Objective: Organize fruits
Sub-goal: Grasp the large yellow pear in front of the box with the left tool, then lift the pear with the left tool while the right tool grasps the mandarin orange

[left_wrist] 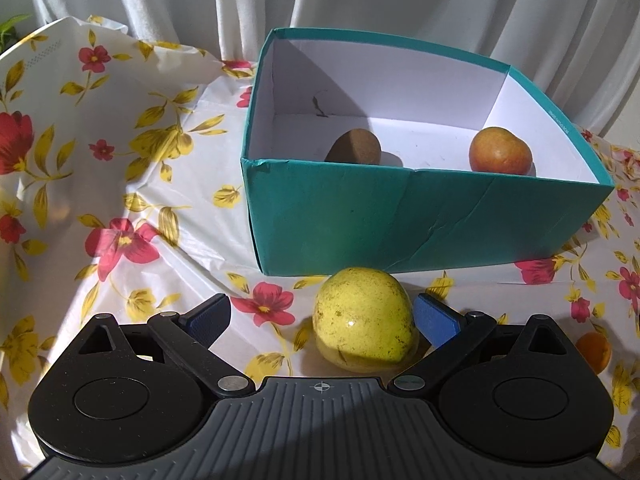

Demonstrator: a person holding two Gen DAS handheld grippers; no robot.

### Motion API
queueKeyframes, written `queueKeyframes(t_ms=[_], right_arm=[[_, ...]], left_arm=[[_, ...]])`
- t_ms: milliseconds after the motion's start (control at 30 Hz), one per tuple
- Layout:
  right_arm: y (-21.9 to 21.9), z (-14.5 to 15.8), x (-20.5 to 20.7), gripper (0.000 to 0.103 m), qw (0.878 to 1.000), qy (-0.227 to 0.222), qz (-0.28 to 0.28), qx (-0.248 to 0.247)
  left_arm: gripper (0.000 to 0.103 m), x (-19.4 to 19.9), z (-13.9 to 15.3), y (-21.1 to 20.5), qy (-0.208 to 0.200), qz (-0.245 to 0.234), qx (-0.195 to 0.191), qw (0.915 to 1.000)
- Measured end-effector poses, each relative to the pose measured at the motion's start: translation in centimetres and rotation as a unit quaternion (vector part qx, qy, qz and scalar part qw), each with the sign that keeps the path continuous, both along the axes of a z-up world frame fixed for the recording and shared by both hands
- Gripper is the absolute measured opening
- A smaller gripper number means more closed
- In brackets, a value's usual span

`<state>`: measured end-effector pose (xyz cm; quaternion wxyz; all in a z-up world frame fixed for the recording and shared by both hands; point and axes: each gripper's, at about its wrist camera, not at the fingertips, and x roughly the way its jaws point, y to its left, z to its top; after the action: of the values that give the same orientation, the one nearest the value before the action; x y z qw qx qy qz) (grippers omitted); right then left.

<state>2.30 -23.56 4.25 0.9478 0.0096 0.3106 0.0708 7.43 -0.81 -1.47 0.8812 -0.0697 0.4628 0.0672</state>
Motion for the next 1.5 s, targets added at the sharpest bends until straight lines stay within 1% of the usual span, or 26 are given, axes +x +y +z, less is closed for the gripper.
queueKeyframes(t_ms=[167,400,533,567,700,833,867,1200,1300,1467,1500], right_arm=[[-0.5,-0.3,0.0,0.103,1.000,0.006,-0.001,0.004],[-0.6,-0.8,0.2,0.103,1.000,0.019,-0.001,0.005],[-0.6,-0.9,0.3,0.103,1.000,0.023,0.001,0.005],[-0.5,-1.0,0.4,0.103,1.000,0.023,0.001,0.005],[-0.5,-1.0,0.5,0.103,1.000,0.027,0.002,0.005],[-0.3,-1.1,0.4,0.103,1.000,0.029,0.004,0.004],[-0.3,-1.1,0.4,0.103,1.000,0.030,0.006,0.004],[0.0,-1.5,0.4,0.102,0.999,0.047,0.008,-0.010],[0.0,-1.7,0.5,0.098,0.998,0.053,0.006,-0.014],[-0.1,-2.3,0.4,0.098,0.998,0.058,0.000,-0.018],[-0.1,-2.4,0.4,0.096,0.998,0.058,-0.001,-0.019]], left_arm=[[0.100,0.3,-0.2,-0.7,-0.002,-0.006,0.011,0.9999],[0.100,1.0,-0.7,-1.6,0.003,-0.012,0.010,0.9999],[0.100,1.4,-1.4,-1.7,0.014,-0.019,-0.005,0.9997],[0.098,1.5,-1.6,-1.6,0.017,-0.020,-0.009,0.9996],[0.081,1.9,-2.2,-1.7,0.031,-0.033,-0.036,0.9984],[0.073,2.2,-2.5,-2.0,0.033,-0.041,-0.039,0.9978],[0.069,2.3,-2.6,-2.1,0.033,-0.044,-0.041,0.9976],[0.068,2.1,-2.7,-2.4,0.026,-0.054,-0.025,0.9979],[0.068,1.8,-2.6,-2.1,0.029,-0.049,-0.029,0.9980],[0.068,1.2,-1.9,-1.8,0.022,-0.051,-0.033,0.9979],[0.068,1.0,-1.6,-1.8,0.019,-0.052,-0.035,0.9979]])
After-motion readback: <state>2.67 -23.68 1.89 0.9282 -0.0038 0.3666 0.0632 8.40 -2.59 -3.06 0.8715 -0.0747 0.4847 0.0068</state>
